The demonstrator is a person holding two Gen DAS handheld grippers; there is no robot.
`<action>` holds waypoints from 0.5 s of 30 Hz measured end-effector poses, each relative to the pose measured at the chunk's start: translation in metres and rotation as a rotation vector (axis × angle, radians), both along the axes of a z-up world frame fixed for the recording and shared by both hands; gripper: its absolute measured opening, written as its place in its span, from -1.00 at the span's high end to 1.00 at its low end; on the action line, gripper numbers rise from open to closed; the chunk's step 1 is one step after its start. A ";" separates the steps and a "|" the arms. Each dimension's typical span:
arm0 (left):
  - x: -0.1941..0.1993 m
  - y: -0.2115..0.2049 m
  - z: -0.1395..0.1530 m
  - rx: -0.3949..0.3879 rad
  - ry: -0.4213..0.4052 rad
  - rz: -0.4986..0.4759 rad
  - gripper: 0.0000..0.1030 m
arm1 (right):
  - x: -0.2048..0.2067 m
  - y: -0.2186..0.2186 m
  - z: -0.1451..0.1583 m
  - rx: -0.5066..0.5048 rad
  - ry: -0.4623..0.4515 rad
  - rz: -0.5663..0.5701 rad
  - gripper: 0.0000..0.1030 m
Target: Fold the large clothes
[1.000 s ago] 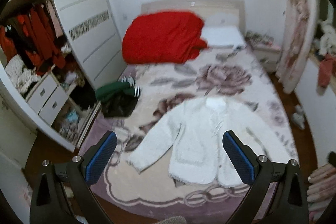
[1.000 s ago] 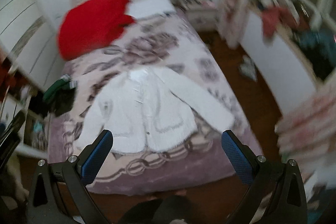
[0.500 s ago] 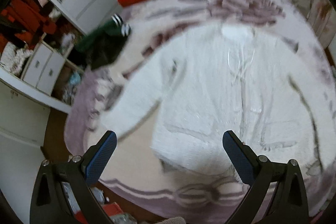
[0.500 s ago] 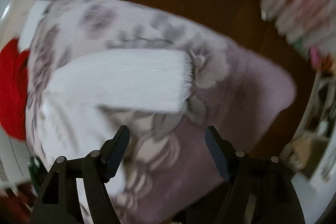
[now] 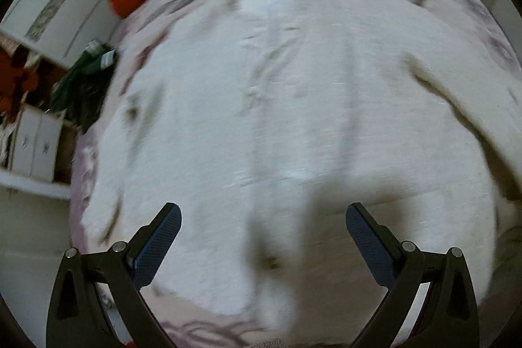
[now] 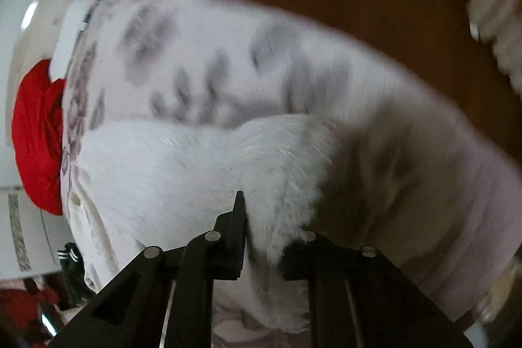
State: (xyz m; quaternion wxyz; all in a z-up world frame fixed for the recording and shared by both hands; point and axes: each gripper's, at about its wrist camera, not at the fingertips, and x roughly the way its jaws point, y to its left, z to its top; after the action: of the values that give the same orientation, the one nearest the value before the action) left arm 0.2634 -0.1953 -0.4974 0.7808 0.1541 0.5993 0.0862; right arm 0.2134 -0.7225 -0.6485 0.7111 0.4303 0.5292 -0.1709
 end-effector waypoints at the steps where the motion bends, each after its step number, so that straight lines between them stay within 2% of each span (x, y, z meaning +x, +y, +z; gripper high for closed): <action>1: 0.002 -0.007 -0.004 -0.005 0.007 -0.015 -1.00 | 0.003 -0.005 0.011 -0.017 -0.019 -0.001 0.71; 4: 0.006 -0.031 -0.021 -0.011 0.025 -0.062 -1.00 | 0.023 -0.028 0.044 -0.105 -0.087 0.018 0.71; 5: 0.006 -0.038 -0.027 -0.005 0.028 -0.076 -1.00 | 0.034 -0.034 0.046 -0.140 -0.078 0.052 0.71; 7: 0.006 -0.046 -0.041 0.005 0.044 -0.095 -1.00 | 0.047 -0.038 0.039 -0.148 -0.022 0.094 0.63; 9: -0.001 -0.049 -0.056 0.024 0.089 -0.100 -1.00 | 0.047 -0.046 0.019 -0.112 0.061 0.089 0.32; 10: -0.003 -0.047 -0.060 0.019 0.102 -0.097 -1.00 | 0.037 -0.049 0.012 -0.089 0.084 0.070 0.28; 12: -0.013 -0.041 -0.069 0.009 0.123 -0.099 -1.00 | 0.006 -0.048 0.010 -0.019 0.068 -0.018 0.05; 15: -0.021 -0.040 -0.077 0.001 0.134 -0.126 -1.00 | -0.048 -0.032 0.008 0.109 0.008 -0.182 -0.09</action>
State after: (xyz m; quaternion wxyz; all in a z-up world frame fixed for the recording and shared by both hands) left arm 0.2425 -0.2355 -0.5747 0.7429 0.1973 0.6391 0.0269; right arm 0.1656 -0.7546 -0.6402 0.6660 0.5141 0.4991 -0.2075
